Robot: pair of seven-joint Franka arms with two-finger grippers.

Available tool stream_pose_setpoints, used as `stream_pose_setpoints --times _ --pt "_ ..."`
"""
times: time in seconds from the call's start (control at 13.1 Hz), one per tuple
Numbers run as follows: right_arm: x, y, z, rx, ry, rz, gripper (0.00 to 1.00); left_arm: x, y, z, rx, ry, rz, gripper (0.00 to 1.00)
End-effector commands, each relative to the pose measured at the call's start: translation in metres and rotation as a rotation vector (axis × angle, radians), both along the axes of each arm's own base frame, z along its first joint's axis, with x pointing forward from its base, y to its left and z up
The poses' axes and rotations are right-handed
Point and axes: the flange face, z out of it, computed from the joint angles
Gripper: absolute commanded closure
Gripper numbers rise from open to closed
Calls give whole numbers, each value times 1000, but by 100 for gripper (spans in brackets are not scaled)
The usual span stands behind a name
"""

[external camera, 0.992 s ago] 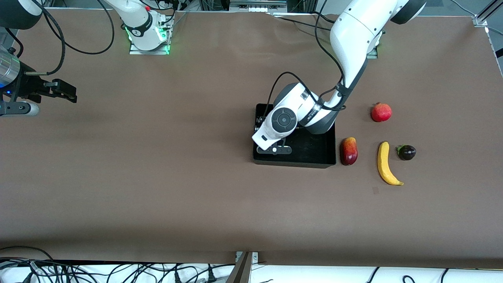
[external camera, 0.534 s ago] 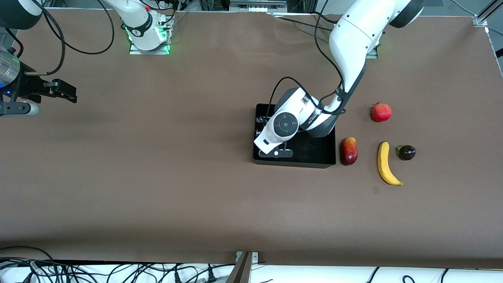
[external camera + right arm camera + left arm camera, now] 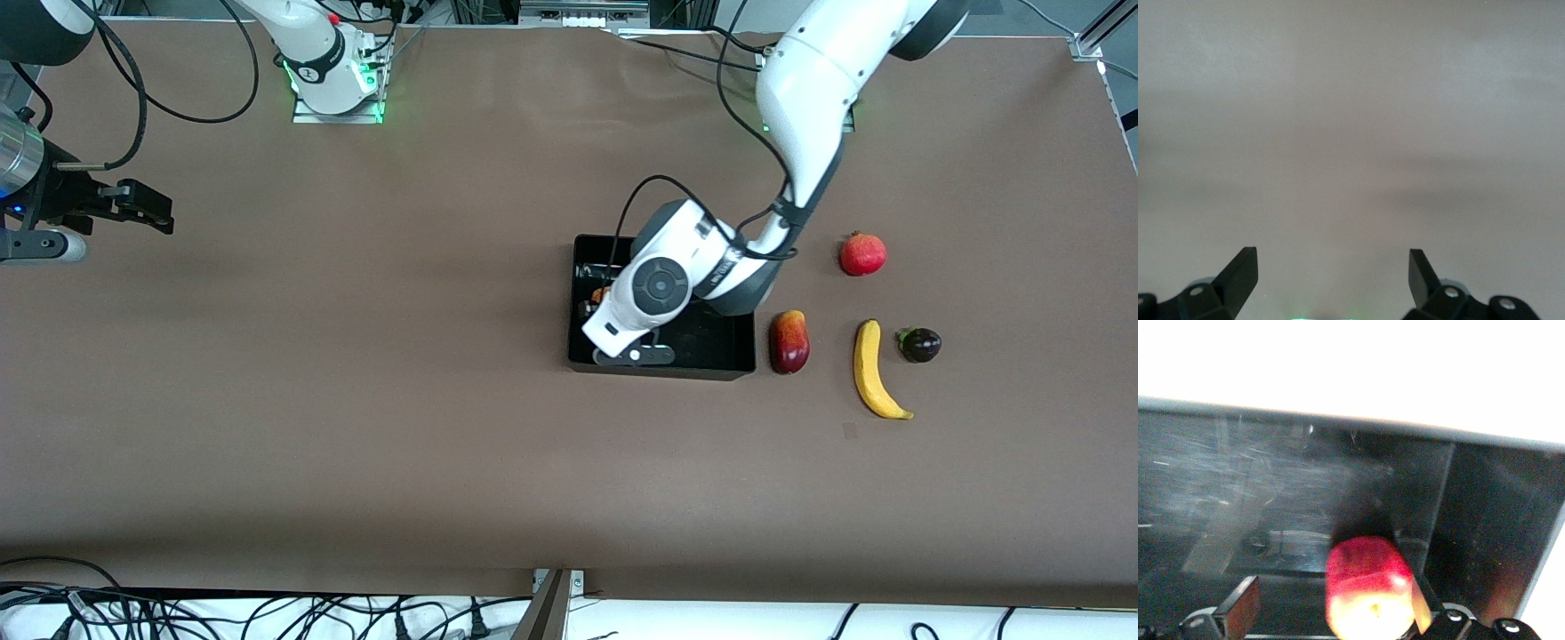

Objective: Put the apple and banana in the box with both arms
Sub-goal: 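Open the left gripper to release the apple in the box, then move the left gripper back over the yellow banana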

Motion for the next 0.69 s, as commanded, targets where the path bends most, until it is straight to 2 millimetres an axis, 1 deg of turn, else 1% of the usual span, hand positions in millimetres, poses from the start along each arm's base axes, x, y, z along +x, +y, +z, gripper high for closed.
stream_pose_setpoints --times 0.0,0.08,0.15,0.23,0.31,0.38,0.61 --pt "3 -1 5 18 -16 0 0 21 56 57 -11 1 -82 0" --pt "3 0 5 21 -19 0 0 29 79 72 -13 3 -92 0" --pt "4 1 6 31 -24 -1 0 36 103 80 -8 16 -97 0" --pt "4 2 5 34 -24 1 0 41 124 83 5 21 -107 0" --pt "4 1 5 34 -24 -1 0 49 152 84 48 8 -120 0" --pt "4 1 5 34 -24 -1 0 56 179 83 83 5 -137 0" --pt "3 1 6 34 -19 -1 0 71 257 65 127 14 -177 0"
